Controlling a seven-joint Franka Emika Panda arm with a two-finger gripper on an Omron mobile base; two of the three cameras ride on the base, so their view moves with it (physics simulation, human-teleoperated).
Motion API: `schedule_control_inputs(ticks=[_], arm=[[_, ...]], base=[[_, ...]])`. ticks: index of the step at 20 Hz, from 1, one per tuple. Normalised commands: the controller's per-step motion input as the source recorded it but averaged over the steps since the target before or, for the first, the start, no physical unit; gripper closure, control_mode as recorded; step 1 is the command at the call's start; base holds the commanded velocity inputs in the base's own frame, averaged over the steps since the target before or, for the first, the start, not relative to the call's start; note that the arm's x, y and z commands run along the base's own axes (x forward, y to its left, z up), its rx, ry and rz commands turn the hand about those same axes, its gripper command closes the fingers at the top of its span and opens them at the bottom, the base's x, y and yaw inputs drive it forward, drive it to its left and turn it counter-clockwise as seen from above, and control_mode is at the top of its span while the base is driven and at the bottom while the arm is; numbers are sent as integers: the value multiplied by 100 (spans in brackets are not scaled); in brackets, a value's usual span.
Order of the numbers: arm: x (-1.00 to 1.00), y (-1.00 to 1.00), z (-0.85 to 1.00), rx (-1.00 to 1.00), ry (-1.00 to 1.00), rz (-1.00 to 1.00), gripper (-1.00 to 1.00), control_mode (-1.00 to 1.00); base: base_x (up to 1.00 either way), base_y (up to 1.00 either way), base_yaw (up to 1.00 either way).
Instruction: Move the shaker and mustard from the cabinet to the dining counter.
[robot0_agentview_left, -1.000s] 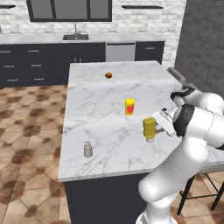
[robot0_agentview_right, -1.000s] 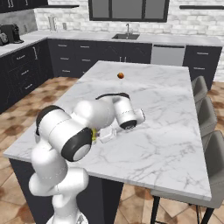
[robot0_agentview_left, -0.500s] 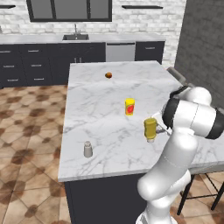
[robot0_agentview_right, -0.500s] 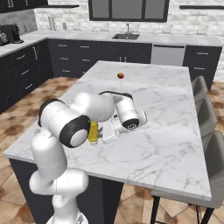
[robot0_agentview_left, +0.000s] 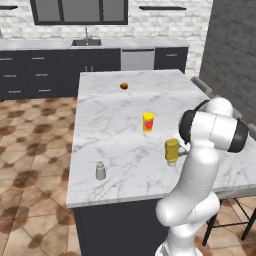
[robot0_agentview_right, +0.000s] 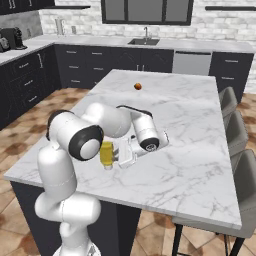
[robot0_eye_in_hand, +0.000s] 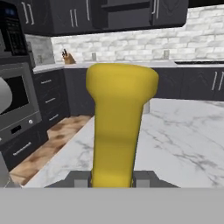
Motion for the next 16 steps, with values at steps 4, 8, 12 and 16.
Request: schedule_control_inputs(ticks=[4, 8, 12, 16], arm=[[0, 0, -21, 0, -3, 0, 100, -100], [0, 0, -25, 0, -1, 0, 100, -100], [0, 0, -23, 0, 0, 0, 100, -100], [0, 0, -16, 0, -1, 0, 100, -100]], base=[[0, 0, 0], [0, 0, 0], [0, 0, 0], [0, 0, 0]])
